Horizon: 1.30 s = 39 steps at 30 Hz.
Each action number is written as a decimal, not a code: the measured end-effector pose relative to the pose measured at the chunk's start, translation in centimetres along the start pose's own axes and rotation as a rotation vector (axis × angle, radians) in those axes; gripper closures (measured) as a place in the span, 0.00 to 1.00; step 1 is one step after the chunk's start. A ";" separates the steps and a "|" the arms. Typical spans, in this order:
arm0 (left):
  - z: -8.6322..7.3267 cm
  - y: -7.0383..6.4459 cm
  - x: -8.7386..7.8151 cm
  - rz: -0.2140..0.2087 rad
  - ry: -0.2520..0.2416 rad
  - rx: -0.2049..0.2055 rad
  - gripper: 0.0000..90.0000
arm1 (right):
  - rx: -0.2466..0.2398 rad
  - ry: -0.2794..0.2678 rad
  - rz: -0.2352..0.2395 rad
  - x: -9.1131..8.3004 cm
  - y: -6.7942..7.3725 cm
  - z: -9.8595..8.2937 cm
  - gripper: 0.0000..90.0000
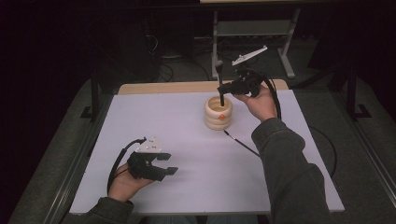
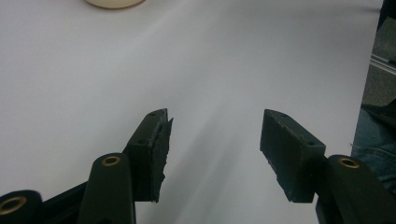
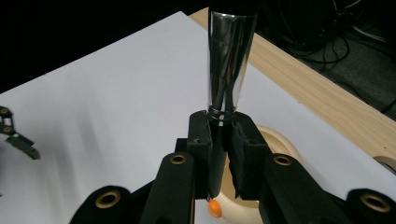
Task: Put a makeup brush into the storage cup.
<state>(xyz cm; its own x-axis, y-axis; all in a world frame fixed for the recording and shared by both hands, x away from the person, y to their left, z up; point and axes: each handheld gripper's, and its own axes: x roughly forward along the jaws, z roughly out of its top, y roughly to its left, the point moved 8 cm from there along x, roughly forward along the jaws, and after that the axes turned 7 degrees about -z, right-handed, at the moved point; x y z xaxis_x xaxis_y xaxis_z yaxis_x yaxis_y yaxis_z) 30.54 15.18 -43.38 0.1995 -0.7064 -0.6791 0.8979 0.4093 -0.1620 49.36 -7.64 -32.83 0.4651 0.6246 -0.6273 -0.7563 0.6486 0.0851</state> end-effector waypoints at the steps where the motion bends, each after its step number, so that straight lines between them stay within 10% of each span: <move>1: 0.0 0.0 0.0 0.000 0.000 0.000 0.46 | 0.000 0.000 0.000 0.0 0.0 0.0 0.87; 39: 0.0 0.2 -0.3 0.002 -0.002 0.003 0.45 | 0.091 0.017 -0.057 4.0 -1.9 -0.9 0.87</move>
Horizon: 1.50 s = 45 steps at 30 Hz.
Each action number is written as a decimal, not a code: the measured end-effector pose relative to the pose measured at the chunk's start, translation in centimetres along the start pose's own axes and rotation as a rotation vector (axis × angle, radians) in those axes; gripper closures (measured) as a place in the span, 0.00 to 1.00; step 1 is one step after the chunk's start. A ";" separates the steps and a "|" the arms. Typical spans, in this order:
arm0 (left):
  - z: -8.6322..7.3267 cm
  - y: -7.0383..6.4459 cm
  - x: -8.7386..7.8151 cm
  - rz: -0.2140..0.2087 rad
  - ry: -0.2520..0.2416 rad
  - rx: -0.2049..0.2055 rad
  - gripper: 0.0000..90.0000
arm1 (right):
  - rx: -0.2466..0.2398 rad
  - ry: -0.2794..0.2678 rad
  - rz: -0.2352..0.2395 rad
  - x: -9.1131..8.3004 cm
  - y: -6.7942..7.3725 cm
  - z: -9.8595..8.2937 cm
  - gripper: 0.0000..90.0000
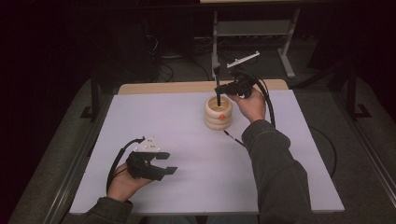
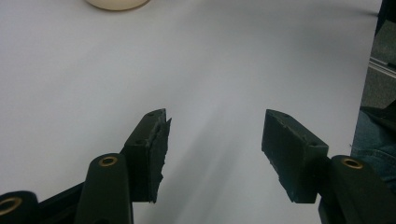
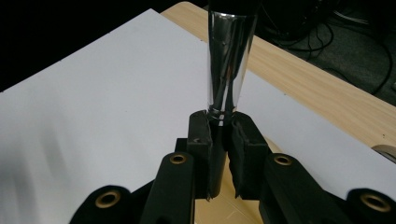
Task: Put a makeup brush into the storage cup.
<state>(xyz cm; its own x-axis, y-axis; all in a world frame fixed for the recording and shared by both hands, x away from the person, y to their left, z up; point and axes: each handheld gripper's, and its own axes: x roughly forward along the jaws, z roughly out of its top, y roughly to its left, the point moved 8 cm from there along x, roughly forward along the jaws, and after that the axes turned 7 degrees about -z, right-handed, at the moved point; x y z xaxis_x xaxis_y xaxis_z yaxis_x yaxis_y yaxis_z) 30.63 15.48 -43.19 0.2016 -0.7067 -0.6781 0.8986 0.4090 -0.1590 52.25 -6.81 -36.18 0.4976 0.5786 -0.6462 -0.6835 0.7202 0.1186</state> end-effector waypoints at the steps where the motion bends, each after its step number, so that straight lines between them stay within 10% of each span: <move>1: 0.0 0.0 0.0 0.000 0.002 -0.001 0.45 | -0.002 0.000 -0.001 0.1 -0.1 -0.1 0.87; 45: -0.1 0.1 0.0 0.000 0.007 0.008 0.43 | 0.029 0.038 -0.004 2.0 -0.1 -2.3 0.87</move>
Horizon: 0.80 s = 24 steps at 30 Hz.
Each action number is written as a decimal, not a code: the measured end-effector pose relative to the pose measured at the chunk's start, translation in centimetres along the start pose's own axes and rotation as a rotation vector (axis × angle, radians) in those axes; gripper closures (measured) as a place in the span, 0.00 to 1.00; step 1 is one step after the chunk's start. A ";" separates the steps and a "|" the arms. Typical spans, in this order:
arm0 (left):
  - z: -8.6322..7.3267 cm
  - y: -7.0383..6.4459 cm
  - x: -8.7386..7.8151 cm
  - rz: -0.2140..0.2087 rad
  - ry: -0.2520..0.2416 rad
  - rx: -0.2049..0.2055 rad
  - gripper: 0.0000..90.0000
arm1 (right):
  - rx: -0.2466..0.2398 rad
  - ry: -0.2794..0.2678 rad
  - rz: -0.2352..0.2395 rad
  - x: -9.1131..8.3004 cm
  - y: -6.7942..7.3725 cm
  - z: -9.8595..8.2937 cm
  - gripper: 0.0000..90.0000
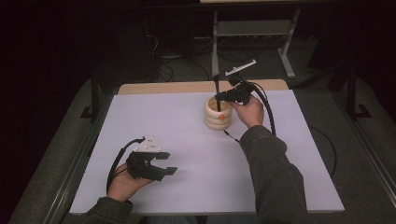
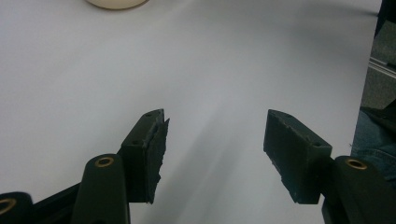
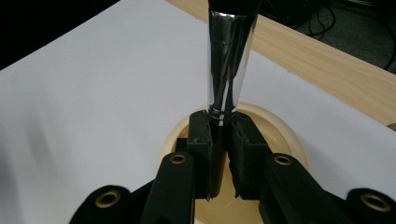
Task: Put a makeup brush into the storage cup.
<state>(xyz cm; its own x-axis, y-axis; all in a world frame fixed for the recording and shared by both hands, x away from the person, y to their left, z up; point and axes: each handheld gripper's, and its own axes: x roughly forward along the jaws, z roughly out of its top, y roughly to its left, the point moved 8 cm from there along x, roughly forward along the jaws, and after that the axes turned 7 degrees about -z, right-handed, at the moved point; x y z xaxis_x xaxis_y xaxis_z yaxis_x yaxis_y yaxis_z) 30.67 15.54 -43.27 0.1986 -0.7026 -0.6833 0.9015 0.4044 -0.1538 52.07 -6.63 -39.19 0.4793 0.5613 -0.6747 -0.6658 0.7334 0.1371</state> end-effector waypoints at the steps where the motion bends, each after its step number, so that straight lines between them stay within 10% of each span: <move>1: 0.0 -0.1 0.0 -0.002 -0.001 -0.006 0.43 | 0.002 0.001 -0.001 0.0 0.0 -0.1 0.87; 24: -0.1 -0.1 0.2 -0.005 -0.005 -0.019 0.43 | -0.005 0.041 -0.013 1.0 -0.2 -1.5 0.86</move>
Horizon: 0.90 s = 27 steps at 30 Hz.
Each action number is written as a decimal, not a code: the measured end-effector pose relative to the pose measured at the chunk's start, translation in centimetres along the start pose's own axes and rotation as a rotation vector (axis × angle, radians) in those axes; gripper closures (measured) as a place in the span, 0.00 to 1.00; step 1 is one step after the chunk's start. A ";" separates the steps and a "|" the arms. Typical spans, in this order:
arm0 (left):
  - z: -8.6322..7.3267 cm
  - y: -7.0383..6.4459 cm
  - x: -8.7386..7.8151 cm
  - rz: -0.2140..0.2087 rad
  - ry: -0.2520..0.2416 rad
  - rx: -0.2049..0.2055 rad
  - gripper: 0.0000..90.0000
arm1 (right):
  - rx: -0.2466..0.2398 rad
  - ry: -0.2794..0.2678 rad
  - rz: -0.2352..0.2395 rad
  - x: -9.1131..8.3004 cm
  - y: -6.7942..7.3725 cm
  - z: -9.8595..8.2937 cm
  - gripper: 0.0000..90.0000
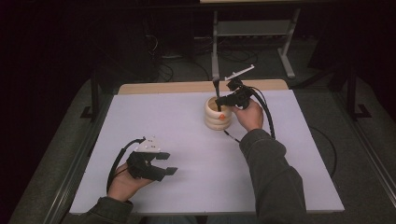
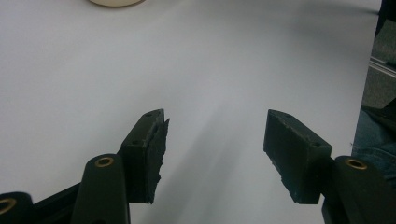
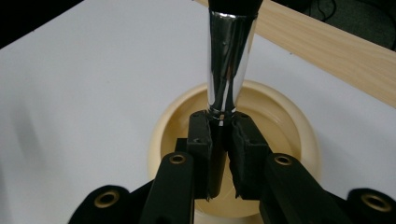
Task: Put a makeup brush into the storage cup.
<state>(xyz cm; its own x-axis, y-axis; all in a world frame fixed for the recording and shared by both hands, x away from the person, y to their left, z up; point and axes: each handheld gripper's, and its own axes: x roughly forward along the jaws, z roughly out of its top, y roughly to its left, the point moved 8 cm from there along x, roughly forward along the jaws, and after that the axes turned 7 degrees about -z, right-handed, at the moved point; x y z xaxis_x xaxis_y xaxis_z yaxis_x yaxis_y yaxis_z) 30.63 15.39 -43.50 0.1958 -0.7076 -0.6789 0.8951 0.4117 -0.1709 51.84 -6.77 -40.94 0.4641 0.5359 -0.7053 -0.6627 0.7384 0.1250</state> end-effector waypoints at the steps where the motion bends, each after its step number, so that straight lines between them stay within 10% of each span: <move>1: 0.0 0.0 0.0 0.000 0.000 0.000 0.43 | 0.001 0.006 -0.006 0.1 0.0 -0.1 0.86; 27: 0.0 0.2 0.0 -0.006 -0.010 -0.016 0.41 | -0.014 -0.017 -0.047 -4.3 -0.4 -1.1 0.58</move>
<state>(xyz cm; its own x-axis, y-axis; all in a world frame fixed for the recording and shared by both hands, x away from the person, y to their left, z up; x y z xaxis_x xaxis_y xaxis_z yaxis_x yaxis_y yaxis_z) 30.84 15.52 -43.55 0.1942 -0.7158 -0.6708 0.8900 0.4161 -0.1864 49.45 -9.78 -38.76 0.5049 0.5073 -0.6983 -0.6478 0.7574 0.0818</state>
